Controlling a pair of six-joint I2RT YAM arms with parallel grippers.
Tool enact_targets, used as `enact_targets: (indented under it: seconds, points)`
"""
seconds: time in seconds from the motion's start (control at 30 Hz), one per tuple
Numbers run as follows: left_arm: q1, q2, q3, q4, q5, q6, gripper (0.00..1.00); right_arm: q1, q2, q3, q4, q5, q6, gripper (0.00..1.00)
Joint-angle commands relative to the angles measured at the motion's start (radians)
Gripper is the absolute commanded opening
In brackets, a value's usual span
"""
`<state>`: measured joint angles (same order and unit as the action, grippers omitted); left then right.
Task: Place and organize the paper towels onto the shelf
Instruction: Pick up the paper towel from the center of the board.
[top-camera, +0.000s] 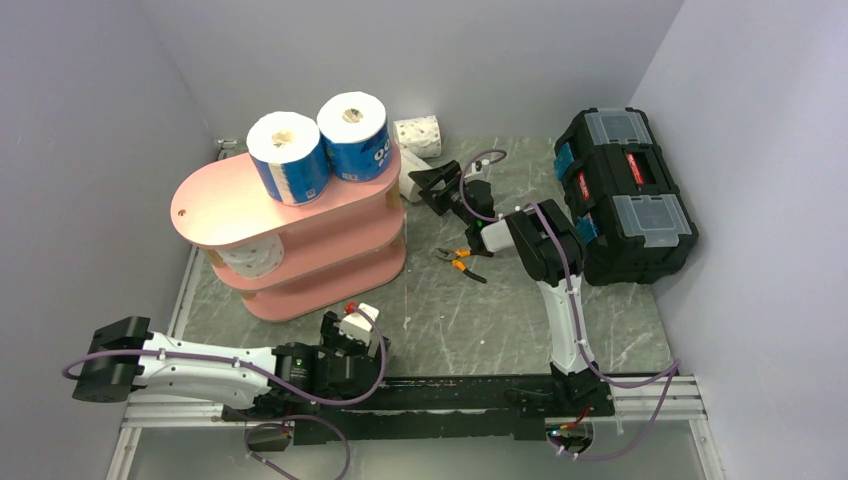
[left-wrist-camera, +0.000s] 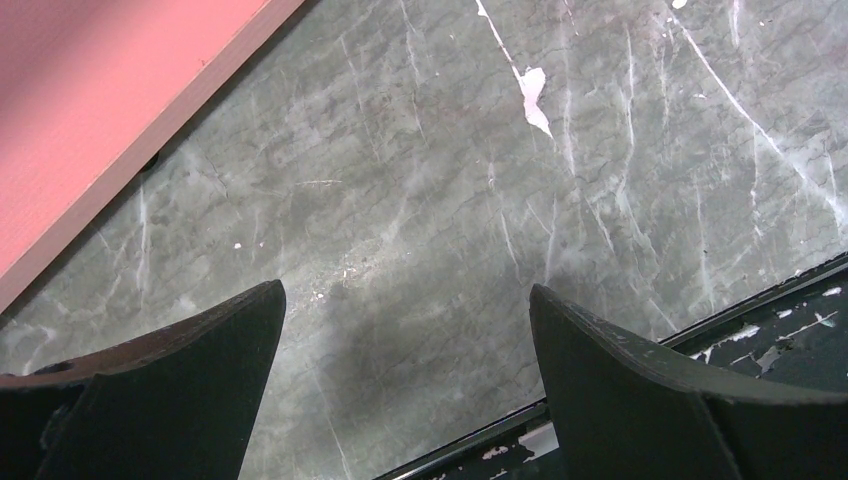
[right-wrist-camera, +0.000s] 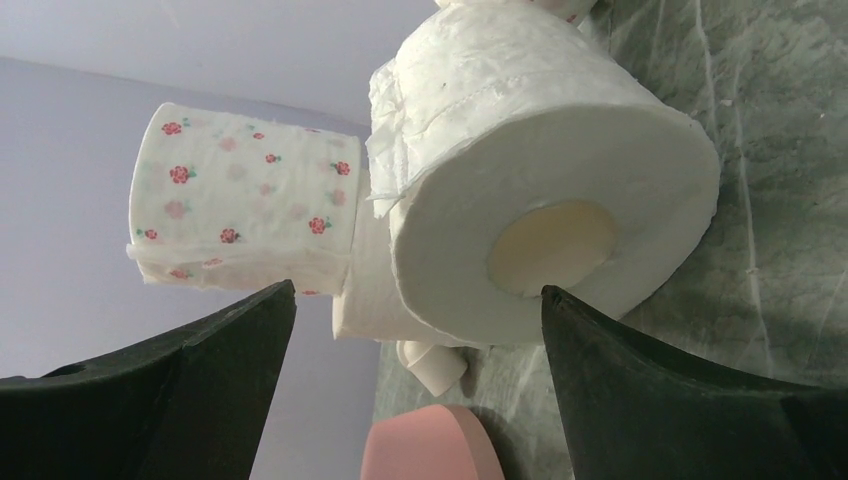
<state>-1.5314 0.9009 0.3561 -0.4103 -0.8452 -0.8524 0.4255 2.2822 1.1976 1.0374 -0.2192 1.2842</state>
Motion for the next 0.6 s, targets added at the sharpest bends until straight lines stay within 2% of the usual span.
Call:
enact_targets:
  seconds: [0.0, 0.57]
  points:
    - [-0.006, 0.007, 0.037, 0.004, -0.035, -0.009, 0.99, -0.008, -0.025, -0.002, 0.020, 0.005, -0.041, 0.95]
    - [-0.006, 0.010, 0.042, 0.001, -0.040, -0.003, 0.99, -0.027, -0.024, 0.038, 0.008, -0.004, -0.056, 0.96]
